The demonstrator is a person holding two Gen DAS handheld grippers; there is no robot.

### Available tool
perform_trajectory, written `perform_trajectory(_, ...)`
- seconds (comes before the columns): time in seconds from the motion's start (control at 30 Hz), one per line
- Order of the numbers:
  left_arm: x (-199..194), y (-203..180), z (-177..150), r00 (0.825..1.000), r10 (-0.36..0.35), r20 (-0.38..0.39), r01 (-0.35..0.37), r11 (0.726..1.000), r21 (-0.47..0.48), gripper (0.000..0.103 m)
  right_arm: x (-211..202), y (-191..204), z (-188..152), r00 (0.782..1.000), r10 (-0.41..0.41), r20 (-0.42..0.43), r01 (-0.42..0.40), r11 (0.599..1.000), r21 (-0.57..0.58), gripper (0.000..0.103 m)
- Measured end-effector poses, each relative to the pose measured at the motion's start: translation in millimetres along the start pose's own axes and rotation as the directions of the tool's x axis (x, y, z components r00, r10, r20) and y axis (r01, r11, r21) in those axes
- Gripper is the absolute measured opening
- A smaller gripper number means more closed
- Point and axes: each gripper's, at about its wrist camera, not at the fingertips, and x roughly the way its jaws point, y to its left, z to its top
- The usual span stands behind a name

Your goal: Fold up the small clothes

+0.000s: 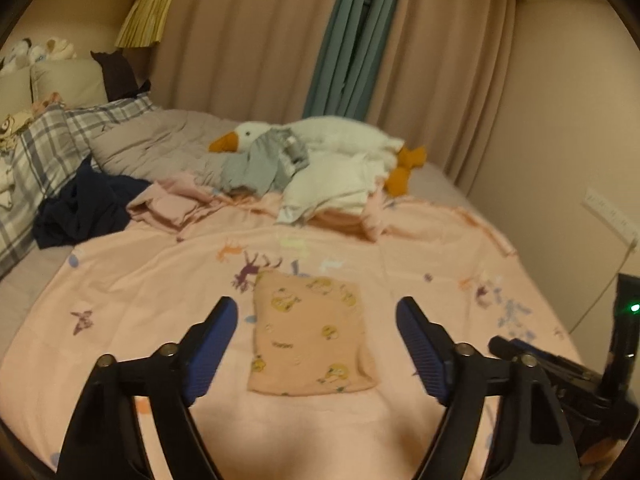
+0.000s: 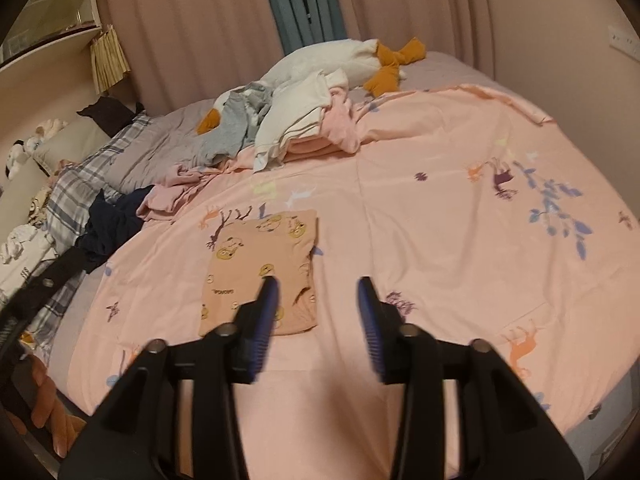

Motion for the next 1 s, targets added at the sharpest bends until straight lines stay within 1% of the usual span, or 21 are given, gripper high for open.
perform_trajectory(0.07, -5, 0, 3, 1.0, 0.004, 0.009, -0.004, 1.0, 0.0, 0.097, -8, 1, -1, 1.0, -0.018, 0.022, 0.018, 1.0, -0.009, 0.068)
perform_trajectory(0.1, -6, -1, 4, 1.0, 0.011, 0.011, -0.011, 1.0, 0.003, 0.1, -13, 2, -1, 0.999, -0.017, 0.039, 0.018, 1.0, -0.011, 0.073)
perform_trajectory(0.17, -10, -1, 6, 0.999, 0.029, 0.019, -0.029, 1.0, 0.0, 0.102, -21, 2, 0, 0.998, -0.006, 0.064, 0.006, 1.0, -0.005, 0.089)
perform_trajectory(0.23, -11, 0, 8, 0.999, 0.041, 0.005, -0.041, 0.999, -0.017, 0.102, -28, 4, 1, 0.997, 0.007, 0.083, -0.007, 1.0, -0.003, 0.093)
perform_trajectory(0.33, -14, 2, 7, 1.0, 0.009, 0.007, -0.009, 0.999, -0.038, 0.102, -35, 10, 0, 0.994, 0.012, 0.106, -0.01, 1.0, -0.022, 0.102)
perform_trajectory(0.53, -16, 7, 7, 0.999, 0.033, 0.004, -0.033, 0.998, -0.059, 0.102, -42, 18, -3, 0.992, -0.001, 0.123, 0.008, 0.998, -0.057, 0.102)
perform_trajectory(0.67, -19, 8, 8, 0.999, 0.045, 0.022, -0.044, 0.997, -0.069, 0.102, -40, 18, -2, 0.993, -0.009, 0.117, 0.016, 0.998, -0.057, 0.102)
perform_trajectory(0.87, -14, 5, 6, 0.999, 0.041, -0.022, -0.042, 0.998, -0.045, 0.102, -40, 19, -2, 0.994, -0.016, 0.109, 0.021, 0.998, -0.051, 0.102)
perform_trajectory(0.93, -11, 4, 5, 0.996, 0.067, -0.051, -0.069, 0.997, -0.036, 0.102, -40, 19, -3, 0.994, -0.014, 0.108, 0.02, 0.998, -0.053, 0.102)
perform_trajectory(1.0, -5, 1, 3, 0.991, 0.109, -0.082, -0.11, 0.994, -0.004, 0.102, -39, 19, -2, 0.995, -0.014, 0.099, 0.019, 0.999, -0.049, 0.102)
